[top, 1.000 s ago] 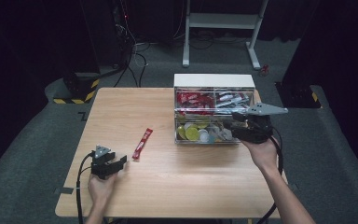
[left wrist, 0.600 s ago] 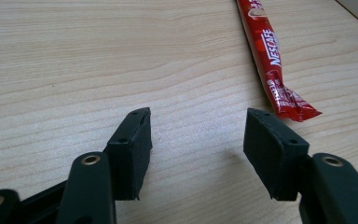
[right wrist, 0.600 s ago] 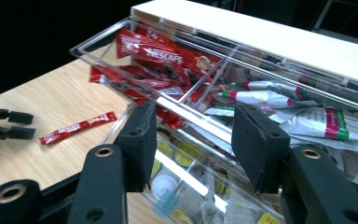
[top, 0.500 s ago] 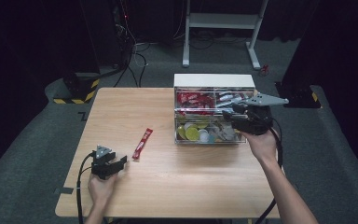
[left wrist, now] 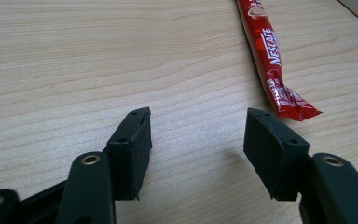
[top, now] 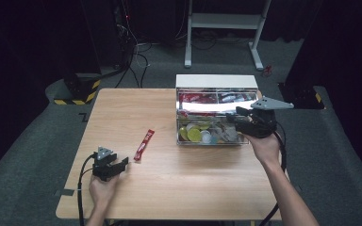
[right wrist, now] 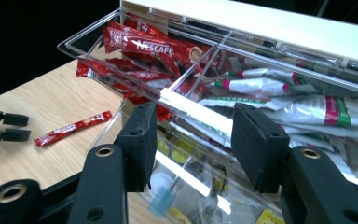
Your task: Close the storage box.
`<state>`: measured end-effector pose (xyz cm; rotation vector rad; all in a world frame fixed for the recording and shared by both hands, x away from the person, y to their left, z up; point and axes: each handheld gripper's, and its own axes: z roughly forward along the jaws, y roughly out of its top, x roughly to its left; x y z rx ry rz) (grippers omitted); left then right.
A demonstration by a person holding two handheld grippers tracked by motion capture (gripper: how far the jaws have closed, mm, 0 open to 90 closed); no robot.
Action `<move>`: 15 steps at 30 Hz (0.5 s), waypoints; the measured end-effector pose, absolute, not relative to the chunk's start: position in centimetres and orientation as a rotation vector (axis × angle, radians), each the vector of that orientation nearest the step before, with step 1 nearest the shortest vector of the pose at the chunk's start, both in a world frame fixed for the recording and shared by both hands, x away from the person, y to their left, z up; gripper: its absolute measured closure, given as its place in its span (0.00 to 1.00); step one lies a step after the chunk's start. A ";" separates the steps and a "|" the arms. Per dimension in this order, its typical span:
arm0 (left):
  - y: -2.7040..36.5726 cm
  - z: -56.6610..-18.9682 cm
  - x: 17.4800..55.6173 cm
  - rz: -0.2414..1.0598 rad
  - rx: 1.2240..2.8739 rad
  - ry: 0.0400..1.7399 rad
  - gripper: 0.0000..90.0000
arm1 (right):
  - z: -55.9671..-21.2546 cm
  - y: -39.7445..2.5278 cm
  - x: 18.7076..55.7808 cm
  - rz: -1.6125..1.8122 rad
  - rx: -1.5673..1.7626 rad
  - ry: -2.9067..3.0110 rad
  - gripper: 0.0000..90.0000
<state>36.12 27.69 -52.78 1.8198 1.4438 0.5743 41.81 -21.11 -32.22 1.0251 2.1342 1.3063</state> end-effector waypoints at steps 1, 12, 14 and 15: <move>27.7 -52.8 36.1 0.575 1.819 1.444 0.46 | -32.4 -21.2 41.7 1.302 1.029 2.136 0.55; 27.6 -52.8 36.1 0.575 1.821 1.444 0.46 | -33.8 -23.2 40.4 1.313 1.068 2.098 0.55; 27.7 -52.8 36.1 0.573 1.821 1.444 0.46 | -34.0 -23.5 40.3 1.311 1.072 2.090 0.55; 27.7 -52.8 36.1 0.573 1.821 1.444 0.46 | -34.1 -23.6 40.2 1.307 1.079 2.085 0.54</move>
